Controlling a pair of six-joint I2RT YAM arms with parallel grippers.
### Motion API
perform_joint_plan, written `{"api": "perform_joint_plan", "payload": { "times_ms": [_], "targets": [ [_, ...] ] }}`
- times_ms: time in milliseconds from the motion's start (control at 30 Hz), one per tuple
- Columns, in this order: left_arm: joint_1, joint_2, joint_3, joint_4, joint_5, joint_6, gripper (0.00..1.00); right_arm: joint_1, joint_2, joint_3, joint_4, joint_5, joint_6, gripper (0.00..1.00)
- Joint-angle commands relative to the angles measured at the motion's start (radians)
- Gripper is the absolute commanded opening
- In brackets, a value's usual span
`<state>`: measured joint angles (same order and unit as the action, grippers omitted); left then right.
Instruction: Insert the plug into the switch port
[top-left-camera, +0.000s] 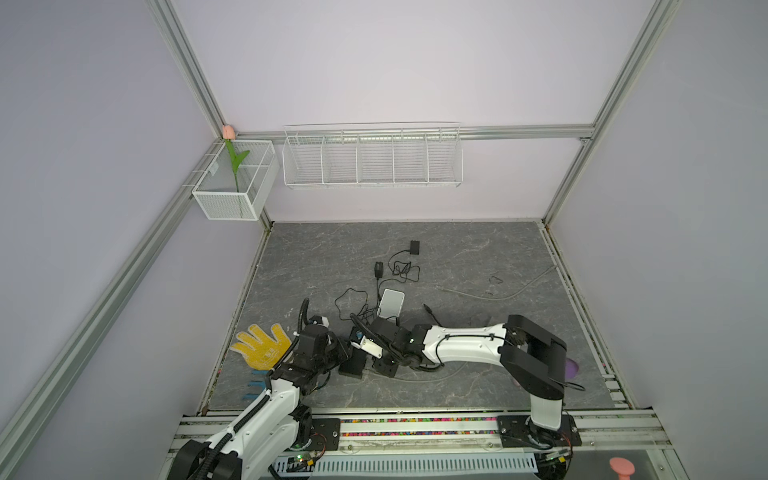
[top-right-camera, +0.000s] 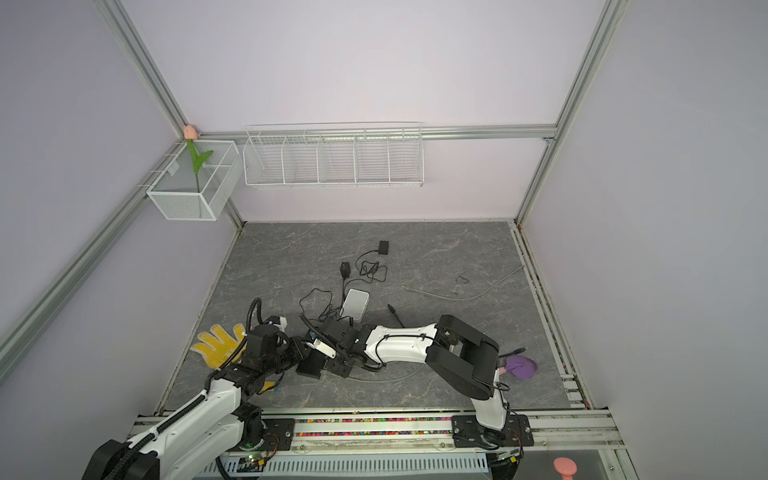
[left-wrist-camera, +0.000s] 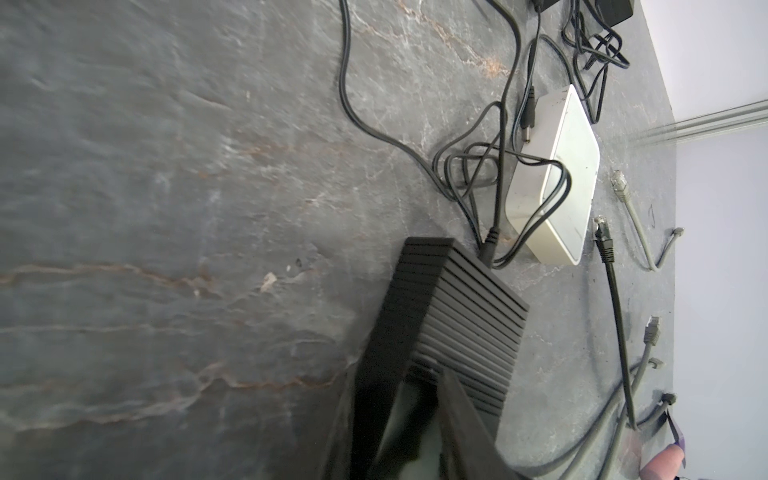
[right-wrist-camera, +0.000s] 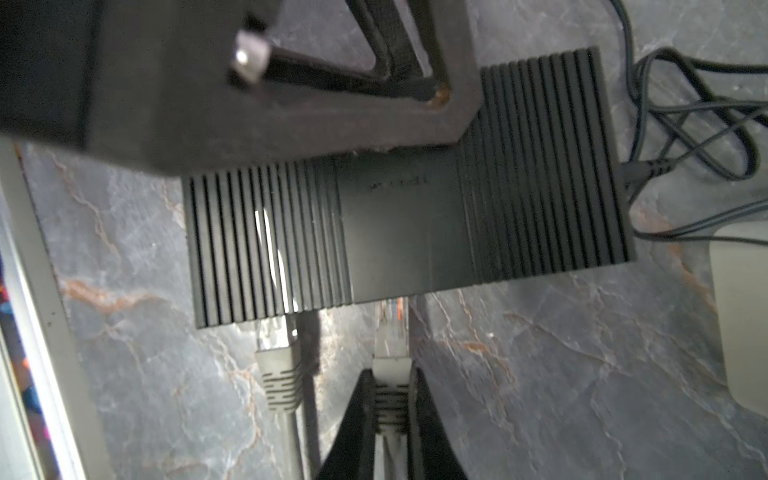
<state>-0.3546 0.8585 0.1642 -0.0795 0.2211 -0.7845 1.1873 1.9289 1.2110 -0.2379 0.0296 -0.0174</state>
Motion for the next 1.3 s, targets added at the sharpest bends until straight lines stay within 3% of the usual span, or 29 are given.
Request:
{"api": "perform_joint_plan", "payload": {
  "times_ms": [0,667,1267],
  "targets": [
    [-0.022,-0.001,-0.025,-0.062,0.062,-0.013,0.33,0.019,0.005,-0.008,0.211,-0.027,0.009,0.07],
    [-0.024,0.012,-0.021,-0.066,0.048,-0.013,0.32,0.037,-0.045,-0.081,0.261,0.021,-0.011,0.06],
    [-0.039,0.018,-0.019,-0.065,0.051,-0.01,0.32,0.037,-0.061,-0.041,0.286,0.019,-0.018,0.07]
  ]
}}
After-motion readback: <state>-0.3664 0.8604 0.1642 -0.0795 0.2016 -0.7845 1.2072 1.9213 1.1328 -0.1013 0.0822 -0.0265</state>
